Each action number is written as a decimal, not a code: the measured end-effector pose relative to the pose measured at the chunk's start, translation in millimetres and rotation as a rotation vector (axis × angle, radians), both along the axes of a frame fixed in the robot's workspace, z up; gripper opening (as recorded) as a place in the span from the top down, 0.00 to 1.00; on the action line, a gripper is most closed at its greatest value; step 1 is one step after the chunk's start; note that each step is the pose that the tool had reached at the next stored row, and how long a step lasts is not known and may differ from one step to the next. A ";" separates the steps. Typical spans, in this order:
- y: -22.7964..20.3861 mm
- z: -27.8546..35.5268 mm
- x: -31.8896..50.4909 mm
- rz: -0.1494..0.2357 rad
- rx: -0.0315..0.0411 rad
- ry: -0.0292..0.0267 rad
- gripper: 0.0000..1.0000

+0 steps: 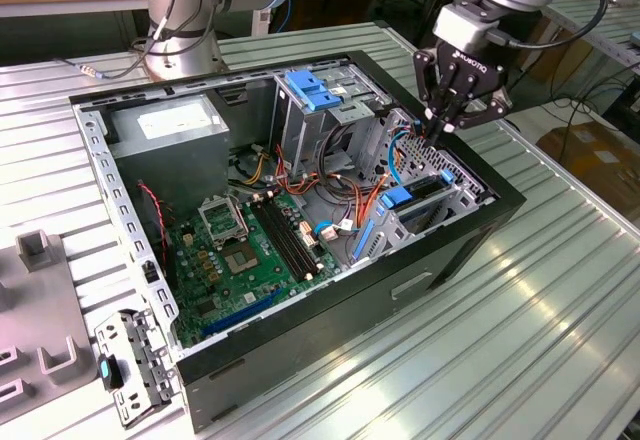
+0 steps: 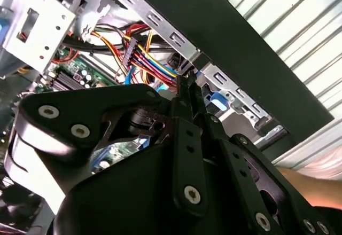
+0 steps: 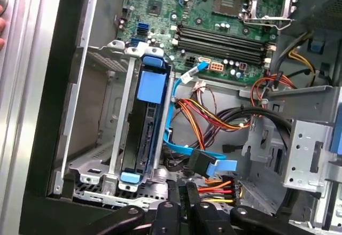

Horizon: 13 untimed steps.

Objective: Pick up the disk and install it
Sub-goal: 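Insert the first disk wire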

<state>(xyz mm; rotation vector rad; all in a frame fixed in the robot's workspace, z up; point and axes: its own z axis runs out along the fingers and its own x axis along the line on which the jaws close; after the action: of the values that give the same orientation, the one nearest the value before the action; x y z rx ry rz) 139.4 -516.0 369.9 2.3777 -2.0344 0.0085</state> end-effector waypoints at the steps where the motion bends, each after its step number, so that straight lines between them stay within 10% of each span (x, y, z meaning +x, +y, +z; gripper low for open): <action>1: 0.0 -0.1 0.0 -0.015 0.0000 0.0000 0.84; 5: 0.0 -0.7 0.0 -0.124 0.0001 0.0000 0.84; 13: -5.9 -2.3 -3.0 -0.136 0.0000 0.0000 0.84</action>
<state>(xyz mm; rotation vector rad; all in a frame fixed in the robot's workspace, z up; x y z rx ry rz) 136.4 -521.9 367.6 2.2341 -2.1906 0.0071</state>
